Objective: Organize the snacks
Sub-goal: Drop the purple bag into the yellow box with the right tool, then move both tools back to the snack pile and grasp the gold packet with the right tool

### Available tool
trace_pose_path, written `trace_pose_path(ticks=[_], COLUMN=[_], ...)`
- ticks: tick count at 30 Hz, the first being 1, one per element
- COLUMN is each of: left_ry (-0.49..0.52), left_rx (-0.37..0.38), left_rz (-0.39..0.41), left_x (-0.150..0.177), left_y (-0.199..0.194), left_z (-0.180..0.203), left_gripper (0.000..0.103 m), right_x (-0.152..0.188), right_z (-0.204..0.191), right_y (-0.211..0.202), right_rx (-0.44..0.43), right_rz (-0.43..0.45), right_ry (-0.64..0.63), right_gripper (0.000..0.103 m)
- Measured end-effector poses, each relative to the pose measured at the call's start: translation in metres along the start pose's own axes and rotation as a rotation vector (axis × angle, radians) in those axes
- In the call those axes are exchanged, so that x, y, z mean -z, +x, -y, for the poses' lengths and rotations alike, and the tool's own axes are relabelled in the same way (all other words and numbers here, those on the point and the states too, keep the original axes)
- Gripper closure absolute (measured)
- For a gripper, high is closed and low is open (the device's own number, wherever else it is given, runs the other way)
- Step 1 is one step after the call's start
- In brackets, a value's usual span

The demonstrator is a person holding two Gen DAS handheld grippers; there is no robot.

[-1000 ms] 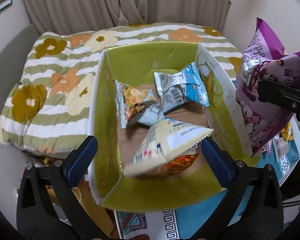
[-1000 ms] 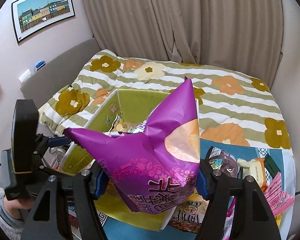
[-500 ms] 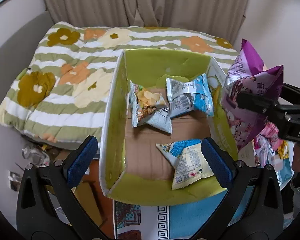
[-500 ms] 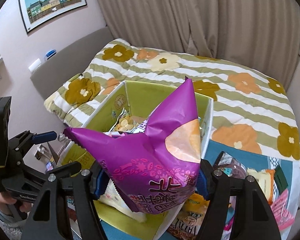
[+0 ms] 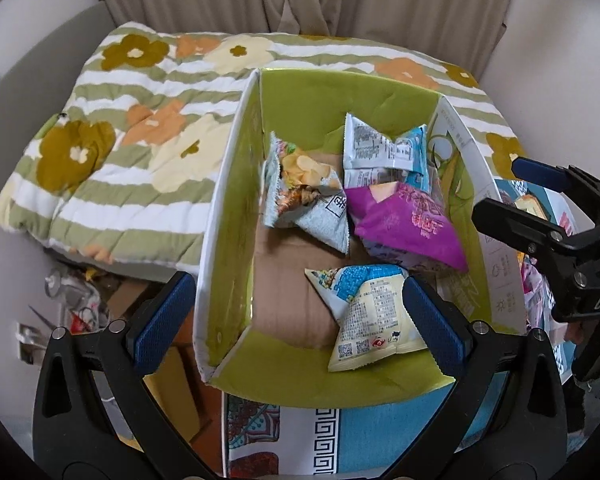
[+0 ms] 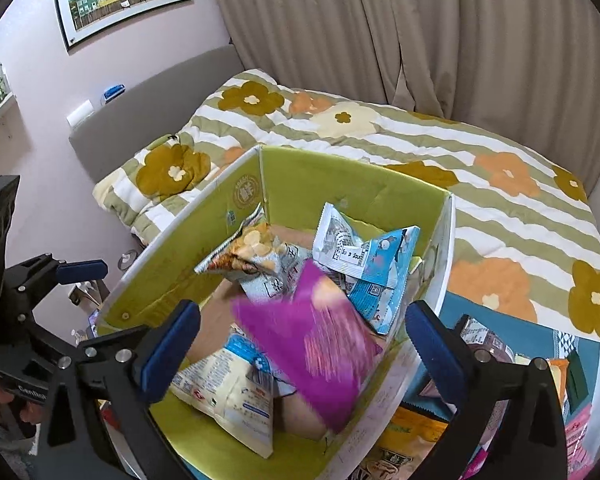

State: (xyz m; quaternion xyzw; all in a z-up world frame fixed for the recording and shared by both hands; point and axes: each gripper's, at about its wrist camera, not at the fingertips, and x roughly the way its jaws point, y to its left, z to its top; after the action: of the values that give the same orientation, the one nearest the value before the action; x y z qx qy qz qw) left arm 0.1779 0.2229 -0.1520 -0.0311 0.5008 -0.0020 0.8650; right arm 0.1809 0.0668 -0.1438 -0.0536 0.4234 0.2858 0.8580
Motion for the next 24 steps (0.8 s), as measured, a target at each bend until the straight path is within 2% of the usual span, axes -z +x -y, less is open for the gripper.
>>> trace_pose_path(ticks=[12,18,24], left_ry=[0.033,0.080,0.154], left_rx=[0.015,0.072,0.160], left_rz=[0.092,0.142,0.162], left_x=[-0.007,-0.012,-0.012], left_y=[-0.045,-0.072,-0.086], left_z=[0.002,0.010,0.039], left_gripper=[0.000,0.001,0.001], right_x=[-0.006,-0.002,0.012], right_z=[-0.013,-0.017,-0.011], right_y=[-0.039,-0.074,-0.107], right_rx=[0.038,0.096,0.188], right_rz=[0.072,0.127,0.155], right_ry=[0.034,0.092,0.182], right_gripper=[0.001,0.001,0.001])
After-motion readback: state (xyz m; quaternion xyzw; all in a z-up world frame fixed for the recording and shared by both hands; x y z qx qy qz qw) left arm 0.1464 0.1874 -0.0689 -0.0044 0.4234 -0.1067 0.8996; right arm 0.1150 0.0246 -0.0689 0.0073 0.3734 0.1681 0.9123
